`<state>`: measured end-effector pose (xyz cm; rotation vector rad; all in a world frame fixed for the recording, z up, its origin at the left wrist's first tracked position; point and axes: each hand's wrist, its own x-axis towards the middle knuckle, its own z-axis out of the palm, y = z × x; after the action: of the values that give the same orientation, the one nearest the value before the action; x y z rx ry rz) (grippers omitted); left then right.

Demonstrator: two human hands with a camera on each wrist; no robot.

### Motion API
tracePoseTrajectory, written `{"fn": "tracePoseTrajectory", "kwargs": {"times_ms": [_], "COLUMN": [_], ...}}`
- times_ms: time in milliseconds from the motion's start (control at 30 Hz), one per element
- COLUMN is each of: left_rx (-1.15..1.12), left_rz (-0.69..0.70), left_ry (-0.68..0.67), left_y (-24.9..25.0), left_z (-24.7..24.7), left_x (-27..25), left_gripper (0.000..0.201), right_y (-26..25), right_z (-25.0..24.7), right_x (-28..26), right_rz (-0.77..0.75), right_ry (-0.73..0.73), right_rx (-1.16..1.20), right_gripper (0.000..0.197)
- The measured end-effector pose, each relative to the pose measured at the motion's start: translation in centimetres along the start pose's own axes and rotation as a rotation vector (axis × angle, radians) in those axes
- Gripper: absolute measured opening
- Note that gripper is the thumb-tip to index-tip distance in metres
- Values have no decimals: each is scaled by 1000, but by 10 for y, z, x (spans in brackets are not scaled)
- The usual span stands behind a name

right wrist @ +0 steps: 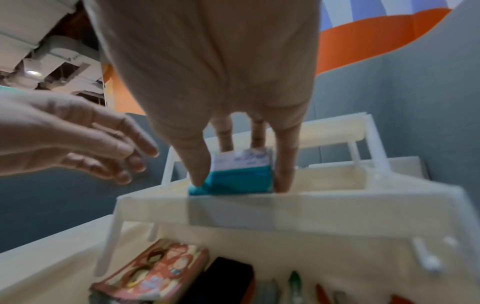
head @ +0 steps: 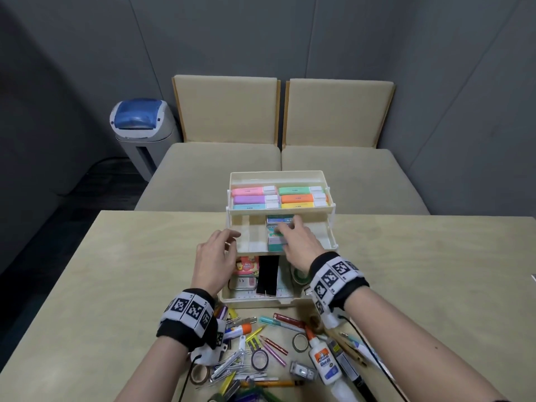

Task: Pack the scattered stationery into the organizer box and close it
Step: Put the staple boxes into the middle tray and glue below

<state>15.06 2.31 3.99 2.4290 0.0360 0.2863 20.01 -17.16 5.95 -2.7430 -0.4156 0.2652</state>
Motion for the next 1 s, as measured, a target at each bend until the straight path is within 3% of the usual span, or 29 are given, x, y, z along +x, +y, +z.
{"fn": "tracePoseTrajectory", "kwargs": {"times_ms": [133, 367, 533, 800, 933, 1000], "left_rx": [-23, -17, 0, 16, 53, 72], "left_rz": [-25, -54, -58, -24, -57, -46], "left_ry": [-6, 2, -28, -170, -357, -429], "left_y": [-5, -11, -13, 5, 8, 7], "left_z": [-3, -15, -16, 4, 18, 26], "left_x": [-9, -35, -63, -106, -119, -127], "left_gripper": [20, 18, 18, 18, 15, 14], "right_y": [11, 13, 24, 27, 33, 40], "right_z": [1, 10, 19, -1, 16, 39], "right_x": [0, -5, -24, -56, -110, -145], "right_rz": [-28, -16, -136, -108, -56, -30], "right_ry": [110, 172, 210, 42, 142, 61], "right_rx": [-17, 37, -15, -90, 59, 119], "right_gripper": [16, 5, 10, 38, 19, 13]}}
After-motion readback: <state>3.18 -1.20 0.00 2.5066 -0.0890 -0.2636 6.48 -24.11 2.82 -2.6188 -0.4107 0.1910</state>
